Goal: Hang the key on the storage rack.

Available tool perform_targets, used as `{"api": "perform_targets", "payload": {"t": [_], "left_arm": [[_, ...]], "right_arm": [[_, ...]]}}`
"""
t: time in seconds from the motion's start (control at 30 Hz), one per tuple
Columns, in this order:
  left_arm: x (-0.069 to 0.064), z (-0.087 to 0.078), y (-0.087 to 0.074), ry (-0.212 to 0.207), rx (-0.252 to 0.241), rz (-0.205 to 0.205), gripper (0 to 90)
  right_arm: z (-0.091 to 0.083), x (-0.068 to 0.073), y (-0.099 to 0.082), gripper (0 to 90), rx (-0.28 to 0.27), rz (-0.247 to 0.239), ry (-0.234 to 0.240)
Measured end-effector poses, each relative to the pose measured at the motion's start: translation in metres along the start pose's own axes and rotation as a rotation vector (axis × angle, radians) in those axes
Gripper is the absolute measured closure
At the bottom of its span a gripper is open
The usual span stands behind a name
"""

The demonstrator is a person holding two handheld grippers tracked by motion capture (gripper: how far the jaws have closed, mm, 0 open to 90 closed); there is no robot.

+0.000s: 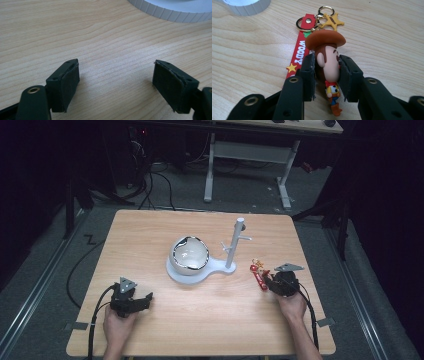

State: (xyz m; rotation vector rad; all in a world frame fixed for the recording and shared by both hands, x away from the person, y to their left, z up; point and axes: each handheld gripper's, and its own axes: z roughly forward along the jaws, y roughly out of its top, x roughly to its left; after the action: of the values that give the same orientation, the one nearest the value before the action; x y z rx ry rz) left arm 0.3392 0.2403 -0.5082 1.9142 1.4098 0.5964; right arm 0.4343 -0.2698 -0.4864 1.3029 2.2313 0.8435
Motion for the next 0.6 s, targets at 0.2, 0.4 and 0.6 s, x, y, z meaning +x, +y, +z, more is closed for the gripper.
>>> {"api": "perform_targets", "payload": {"t": [0.2, 0.4, 0.6], "left_arm": [[0.0, 0.0, 0.0, 0.0, 0.0, 0.0, 22.2], [0.0, 0.0, 0.0, 0.0, 0.0, -0.001, 22.2], [0.0, 0.0, 0.0, 0.0, 0.0, -0.001, 22.3]], "right_arm": [[-0.006, -0.002, 0.001, 67.4, -0.016, 0.004, 0.007], [-0.012, -0.002, 0.002, 67.4, -0.029, 0.007, 0.012], [-0.02, -0.002, 0.003, 67.4, -0.046, 0.002, 0.015]]}}
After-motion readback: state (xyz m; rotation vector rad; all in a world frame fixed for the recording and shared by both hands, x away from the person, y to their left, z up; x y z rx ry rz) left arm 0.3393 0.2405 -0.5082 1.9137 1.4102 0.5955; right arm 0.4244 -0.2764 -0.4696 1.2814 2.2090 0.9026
